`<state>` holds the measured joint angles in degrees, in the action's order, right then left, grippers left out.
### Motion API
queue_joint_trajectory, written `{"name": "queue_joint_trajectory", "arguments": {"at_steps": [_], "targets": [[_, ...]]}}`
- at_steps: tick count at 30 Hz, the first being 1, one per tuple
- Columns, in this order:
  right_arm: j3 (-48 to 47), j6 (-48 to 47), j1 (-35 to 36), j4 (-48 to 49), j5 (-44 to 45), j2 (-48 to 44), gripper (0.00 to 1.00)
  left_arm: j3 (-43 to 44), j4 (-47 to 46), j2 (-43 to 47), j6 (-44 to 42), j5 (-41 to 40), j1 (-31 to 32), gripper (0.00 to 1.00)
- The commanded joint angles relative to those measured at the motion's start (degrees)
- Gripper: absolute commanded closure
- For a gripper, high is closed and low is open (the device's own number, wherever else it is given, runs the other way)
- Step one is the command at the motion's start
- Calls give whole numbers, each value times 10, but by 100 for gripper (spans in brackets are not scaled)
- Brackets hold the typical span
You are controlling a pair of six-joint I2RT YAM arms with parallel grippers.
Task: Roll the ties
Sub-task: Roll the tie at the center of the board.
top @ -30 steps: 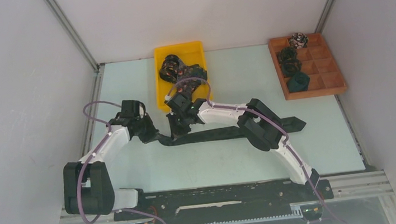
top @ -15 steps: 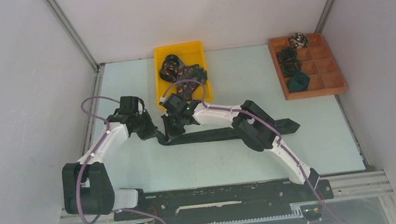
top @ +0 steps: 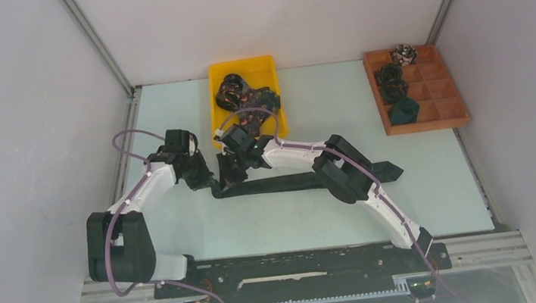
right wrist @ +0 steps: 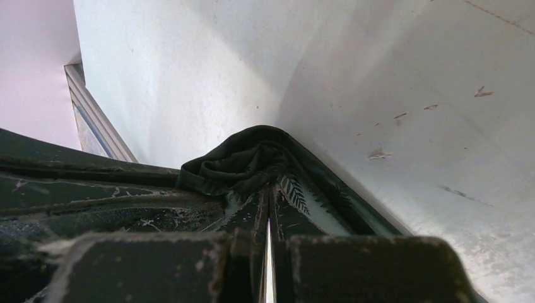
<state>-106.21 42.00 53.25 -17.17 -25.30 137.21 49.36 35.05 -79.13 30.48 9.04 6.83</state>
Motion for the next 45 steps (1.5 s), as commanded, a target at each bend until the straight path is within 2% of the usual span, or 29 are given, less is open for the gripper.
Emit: {"name": "queue_joint_trajectory", "arguments": {"at_steps": [1, 18, 31, 34, 38, 40, 45], "targets": [[13, 11, -4, 44, -18, -13, 100, 16, -12, -10, -3, -5, 13, 100], [77, 12, -20, 67, -15, -54, 100, 11, -29, -42, 12, -24, 54, 100], [168, -4, -48, 73, 9, -144, 100, 6, -47, -58, 17, -14, 68, 99], [184, -5, -52, 75, 13, -159, 100, 6, -53, -61, 18, -9, 74, 93], [190, -6, -56, 73, 14, -167, 100, -3, -68, -56, 18, 3, 80, 71], [190, -6, -57, 70, 15, -170, 100, -8, -76, -51, 19, 6, 83, 64], [181, -6, -55, 62, 18, -171, 100, -29, -114, -39, 22, 35, 84, 57]]}}
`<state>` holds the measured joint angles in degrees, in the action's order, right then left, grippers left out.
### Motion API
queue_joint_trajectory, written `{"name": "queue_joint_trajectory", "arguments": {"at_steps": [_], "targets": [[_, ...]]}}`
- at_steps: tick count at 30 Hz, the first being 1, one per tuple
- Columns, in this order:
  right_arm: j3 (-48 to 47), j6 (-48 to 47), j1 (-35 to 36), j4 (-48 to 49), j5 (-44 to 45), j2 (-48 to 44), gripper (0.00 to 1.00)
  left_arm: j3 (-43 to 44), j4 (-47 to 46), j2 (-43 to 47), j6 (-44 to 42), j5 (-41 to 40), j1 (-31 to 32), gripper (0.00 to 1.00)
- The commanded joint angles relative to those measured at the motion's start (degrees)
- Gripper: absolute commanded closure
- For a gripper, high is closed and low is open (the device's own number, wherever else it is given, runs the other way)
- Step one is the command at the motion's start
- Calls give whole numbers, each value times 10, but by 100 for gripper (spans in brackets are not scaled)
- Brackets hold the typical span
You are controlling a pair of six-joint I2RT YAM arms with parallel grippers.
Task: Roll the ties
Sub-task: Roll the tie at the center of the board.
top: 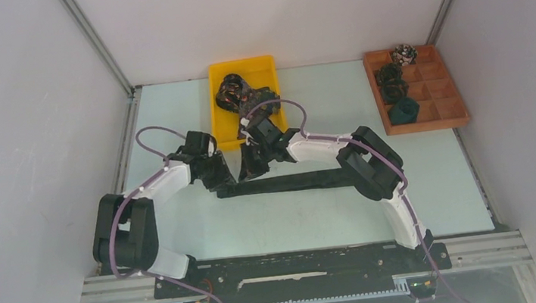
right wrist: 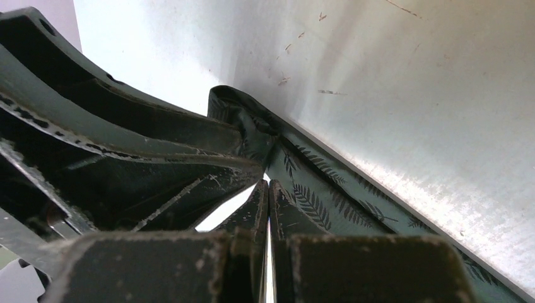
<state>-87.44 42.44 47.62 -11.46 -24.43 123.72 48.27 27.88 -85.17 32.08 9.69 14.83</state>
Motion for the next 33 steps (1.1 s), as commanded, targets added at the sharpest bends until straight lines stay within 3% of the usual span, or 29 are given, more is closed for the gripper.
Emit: {"name": "queue_joint_trajectory", "arguments": {"at_steps": [1, 12, 19, 26, 33], "targets": [[-10, -11, 2, 3, 10, -35, 100, -24, -48, 25, 7, 31, 4, 57], [-48, -10, 16, -23, 17, -18, 100, -62, -82, 47, 19, 36, 5, 71], [-60, -10, 20, -29, 17, -11, 100, -78, -104, 67, 25, 45, 4, 57], [-63, -9, 19, -31, 12, -5, 100, -101, -123, 76, 32, 51, 3, 77], [-50, -10, 12, -27, 7, -12, 100, -114, -147, 88, 40, 72, 2, 80]]}}
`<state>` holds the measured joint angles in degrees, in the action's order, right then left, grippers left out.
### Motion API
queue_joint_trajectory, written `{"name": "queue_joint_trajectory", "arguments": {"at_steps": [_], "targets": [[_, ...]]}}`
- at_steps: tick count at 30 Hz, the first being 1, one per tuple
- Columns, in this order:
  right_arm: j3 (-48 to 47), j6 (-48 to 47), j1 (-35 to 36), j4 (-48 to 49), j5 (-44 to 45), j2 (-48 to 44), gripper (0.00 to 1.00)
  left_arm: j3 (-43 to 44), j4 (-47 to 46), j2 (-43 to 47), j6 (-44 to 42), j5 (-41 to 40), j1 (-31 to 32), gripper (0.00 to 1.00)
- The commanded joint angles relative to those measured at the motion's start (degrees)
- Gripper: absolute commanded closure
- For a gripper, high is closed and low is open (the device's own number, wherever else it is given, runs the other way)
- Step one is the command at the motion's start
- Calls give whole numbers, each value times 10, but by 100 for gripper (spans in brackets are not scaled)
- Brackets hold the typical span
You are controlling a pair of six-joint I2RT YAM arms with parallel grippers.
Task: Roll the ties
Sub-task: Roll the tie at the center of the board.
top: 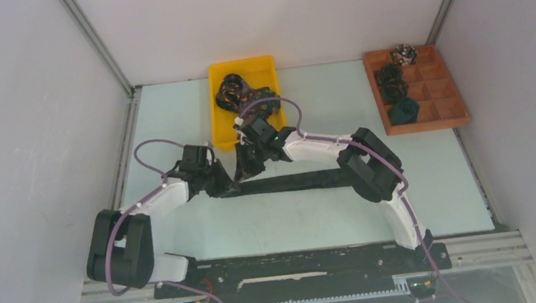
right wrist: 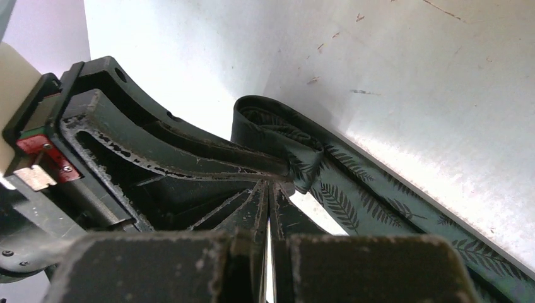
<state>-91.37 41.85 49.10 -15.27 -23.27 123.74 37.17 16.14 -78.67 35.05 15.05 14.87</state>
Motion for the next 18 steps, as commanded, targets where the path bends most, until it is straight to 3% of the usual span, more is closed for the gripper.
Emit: {"name": "queue_joint_trajectory", "arguments": {"at_steps": [1, 6, 18], "targets": [[-11, -4, -3, 11, -7, -11, 100, -3, -28, 22, 10, 18, 1, 84], [-20, -9, -2, 14, -28, 2, 100, -4, -14, 22, 7, 11, -2, 100], [-70, -10, 0, 6, -87, 55, 100, -25, 40, 55, 0, -29, -9, 100]]}}
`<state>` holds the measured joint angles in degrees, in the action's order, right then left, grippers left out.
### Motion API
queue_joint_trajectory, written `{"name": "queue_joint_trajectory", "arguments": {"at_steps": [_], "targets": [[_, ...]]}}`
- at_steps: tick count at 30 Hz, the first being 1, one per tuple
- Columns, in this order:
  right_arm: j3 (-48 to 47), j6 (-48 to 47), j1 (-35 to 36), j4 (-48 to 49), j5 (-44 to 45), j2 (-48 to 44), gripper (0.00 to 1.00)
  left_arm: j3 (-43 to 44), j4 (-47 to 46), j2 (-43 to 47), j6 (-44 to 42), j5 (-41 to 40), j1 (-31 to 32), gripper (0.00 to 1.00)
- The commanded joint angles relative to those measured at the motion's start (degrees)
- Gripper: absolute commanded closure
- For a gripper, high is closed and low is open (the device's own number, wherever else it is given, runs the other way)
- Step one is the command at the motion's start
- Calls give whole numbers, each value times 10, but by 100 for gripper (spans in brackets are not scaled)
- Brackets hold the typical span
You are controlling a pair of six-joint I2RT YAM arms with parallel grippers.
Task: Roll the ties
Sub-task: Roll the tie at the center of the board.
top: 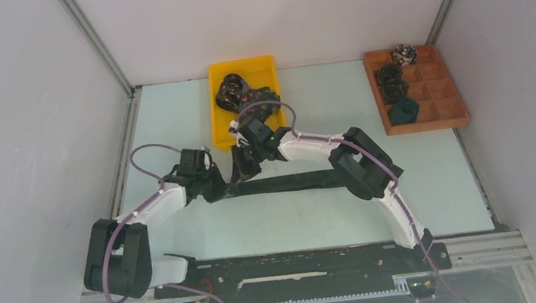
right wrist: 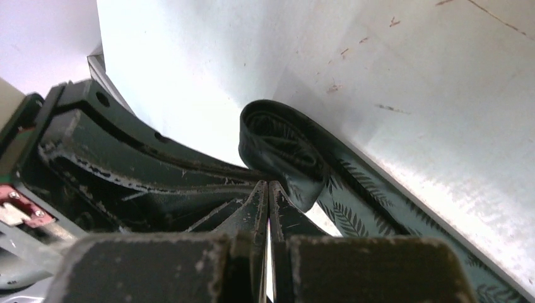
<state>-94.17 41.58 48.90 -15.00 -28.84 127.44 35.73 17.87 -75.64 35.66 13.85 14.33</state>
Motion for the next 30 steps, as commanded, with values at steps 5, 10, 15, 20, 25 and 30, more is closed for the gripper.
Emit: {"name": "queue_joint_trajectory", "arguments": {"at_steps": [5, 10, 15, 20, 25, 30], "targets": [[-44, -8, 1, 1, -30, 27, 100, -26, 46, 54, -3, -23, -5, 100], [-44, -10, 1, -1, -25, 33, 100, -24, 77, 92, -2, -34, -6, 100], [-38, -7, 1, 6, -24, 39, 100, 1, 112, 117, -5, -60, -16, 95], [-27, -8, -3, 9, -21, 34, 100, 5, 122, 122, -15, -78, -42, 72], [-16, -5, -8, 13, -20, 35, 100, -5, 94, 131, -12, -73, -61, 42], [-4, -7, -8, 17, -20, 31, 100, -15, 47, 113, -8, -77, -68, 41]]}}
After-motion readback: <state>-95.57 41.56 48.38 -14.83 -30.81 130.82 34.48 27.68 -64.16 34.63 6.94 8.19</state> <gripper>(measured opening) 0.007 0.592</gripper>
